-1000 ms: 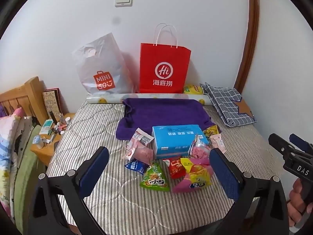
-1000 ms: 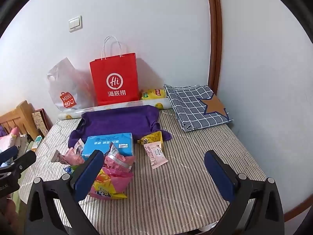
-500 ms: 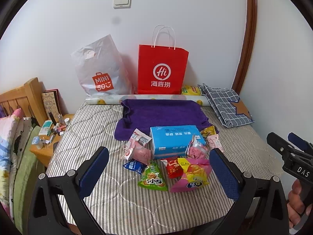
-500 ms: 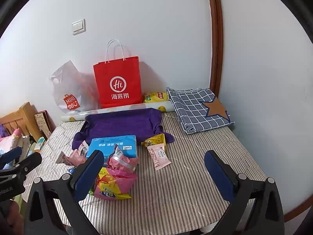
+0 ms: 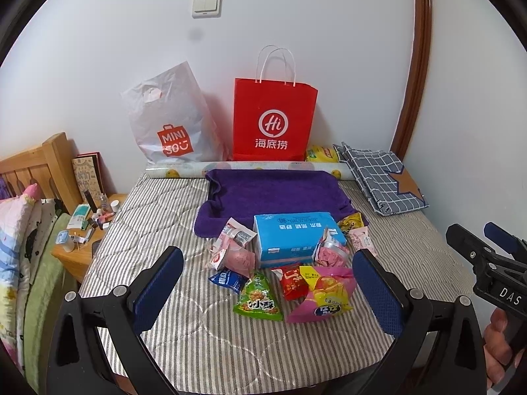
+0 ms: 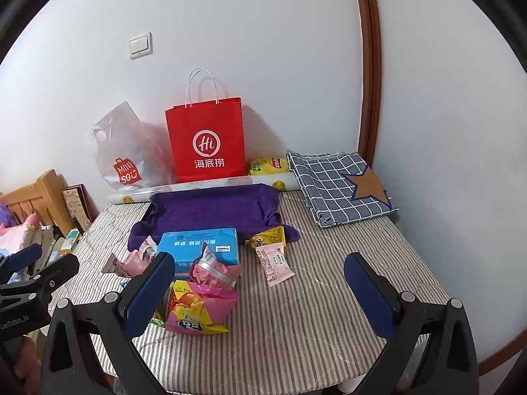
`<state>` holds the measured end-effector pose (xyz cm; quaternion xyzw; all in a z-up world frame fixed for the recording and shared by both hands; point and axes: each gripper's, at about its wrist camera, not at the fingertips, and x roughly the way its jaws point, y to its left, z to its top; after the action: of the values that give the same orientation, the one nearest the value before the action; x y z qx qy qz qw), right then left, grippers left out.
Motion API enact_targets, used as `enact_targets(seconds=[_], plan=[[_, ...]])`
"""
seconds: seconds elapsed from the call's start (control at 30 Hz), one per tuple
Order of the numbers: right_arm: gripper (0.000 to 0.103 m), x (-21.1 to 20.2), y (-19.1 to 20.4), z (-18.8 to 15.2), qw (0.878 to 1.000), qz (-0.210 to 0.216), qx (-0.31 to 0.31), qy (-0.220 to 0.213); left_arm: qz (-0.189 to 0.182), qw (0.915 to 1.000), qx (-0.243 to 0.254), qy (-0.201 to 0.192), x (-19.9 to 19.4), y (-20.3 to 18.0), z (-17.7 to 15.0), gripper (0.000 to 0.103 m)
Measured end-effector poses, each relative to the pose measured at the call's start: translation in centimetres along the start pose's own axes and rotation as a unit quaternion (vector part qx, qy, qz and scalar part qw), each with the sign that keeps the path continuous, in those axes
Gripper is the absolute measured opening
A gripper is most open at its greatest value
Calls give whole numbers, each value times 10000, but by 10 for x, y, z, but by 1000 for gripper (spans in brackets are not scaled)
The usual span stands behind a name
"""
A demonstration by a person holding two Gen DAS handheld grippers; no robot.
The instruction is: Organize snacks
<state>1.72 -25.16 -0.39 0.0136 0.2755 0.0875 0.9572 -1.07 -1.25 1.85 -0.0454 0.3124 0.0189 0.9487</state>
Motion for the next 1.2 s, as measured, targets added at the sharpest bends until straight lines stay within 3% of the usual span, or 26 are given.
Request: enact_targets(seconds=[1.2], plan=[[103,-5,7,-2,9999,150,35,-53,-3,10000,-34,-78,-4,0,-8,102]])
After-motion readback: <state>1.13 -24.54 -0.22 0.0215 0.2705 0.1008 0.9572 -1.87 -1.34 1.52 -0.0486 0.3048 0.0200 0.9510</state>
